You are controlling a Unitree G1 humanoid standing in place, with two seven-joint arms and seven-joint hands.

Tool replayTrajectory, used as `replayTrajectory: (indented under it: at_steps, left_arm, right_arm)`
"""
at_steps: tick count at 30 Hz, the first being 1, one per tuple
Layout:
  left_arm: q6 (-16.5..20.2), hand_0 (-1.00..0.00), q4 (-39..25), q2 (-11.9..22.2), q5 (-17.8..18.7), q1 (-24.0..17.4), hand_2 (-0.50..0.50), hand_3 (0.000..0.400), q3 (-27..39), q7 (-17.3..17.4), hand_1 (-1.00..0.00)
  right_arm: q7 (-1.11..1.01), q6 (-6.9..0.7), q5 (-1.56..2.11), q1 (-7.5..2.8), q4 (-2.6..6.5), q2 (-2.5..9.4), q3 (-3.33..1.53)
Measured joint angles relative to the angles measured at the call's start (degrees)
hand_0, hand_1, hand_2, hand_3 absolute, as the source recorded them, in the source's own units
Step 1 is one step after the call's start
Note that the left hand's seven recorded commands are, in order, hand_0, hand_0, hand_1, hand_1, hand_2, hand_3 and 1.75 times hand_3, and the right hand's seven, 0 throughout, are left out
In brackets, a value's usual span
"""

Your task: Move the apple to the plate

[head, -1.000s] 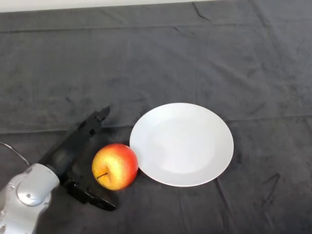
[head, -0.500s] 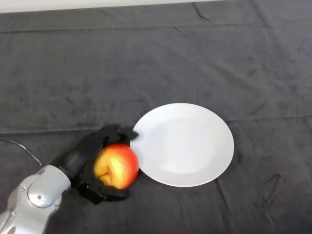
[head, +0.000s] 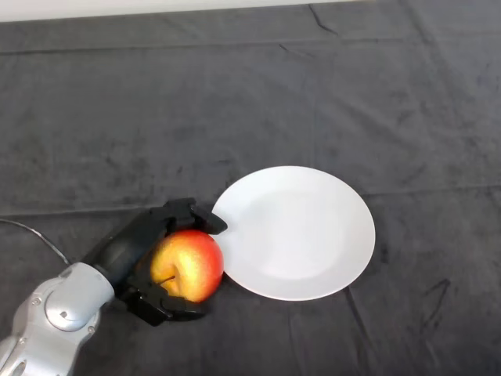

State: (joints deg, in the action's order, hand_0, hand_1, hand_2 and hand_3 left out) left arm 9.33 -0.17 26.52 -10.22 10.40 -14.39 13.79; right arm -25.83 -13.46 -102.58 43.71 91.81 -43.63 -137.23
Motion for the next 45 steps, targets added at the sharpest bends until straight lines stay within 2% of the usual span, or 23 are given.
replayTrajectory:
  at_steps: [6, 14, 26, 32, 39, 45]
  left_arm:
    - [1.41, -1.00, -1.83, 0.07, 0.07, 0.03, 0.00, 0.400, 0.06, 0.01, -1.00]
    - [1.41, -1.00, -4.52, 0.11, 0.28, 0.01, 0.00, 0.400, 0.14, -0.15, -1.00]
    - [2.25, -1.00, -7.44, 0.04, -0.44, 0.00, 0.00, 0.400, 1.42, -3.76, -1.00]
    - [3.76, -1.00, -7.68, -1.11, -2.58, 0.01, 0.00, 0.400, 1.15, -5.53, -1.00]
    - [5.48, -1.00, -7.68, -3.14, -3.16, 0.76, 0.00, 0.400, -2.04, -6.33, -1.00]
    - [6.73, -1.00, -7.69, -3.84, -4.21, 4.06, 0.00, 0.400, -5.37, -6.41, -1.00]
  right_arm:
    - [0.00, 0.00, 0.00, 0.00, 0.00, 0.00, 0.00]
    - [0.00, 0.00, 0.00, 0.00, 0.00, 0.00, 0.00]
    - [0.00, 0.00, 0.00, 0.00, 0.00, 0.00, 0.00]
    - [0.00, 0.00, 0.00, 0.00, 0.00, 0.00, 0.00]
    - [0.00, 0.00, 0.00, 0.00, 0.00, 0.00, 0.00]
    - [0.00, 0.00, 0.00, 0.00, 0.00, 0.00, 0.00]
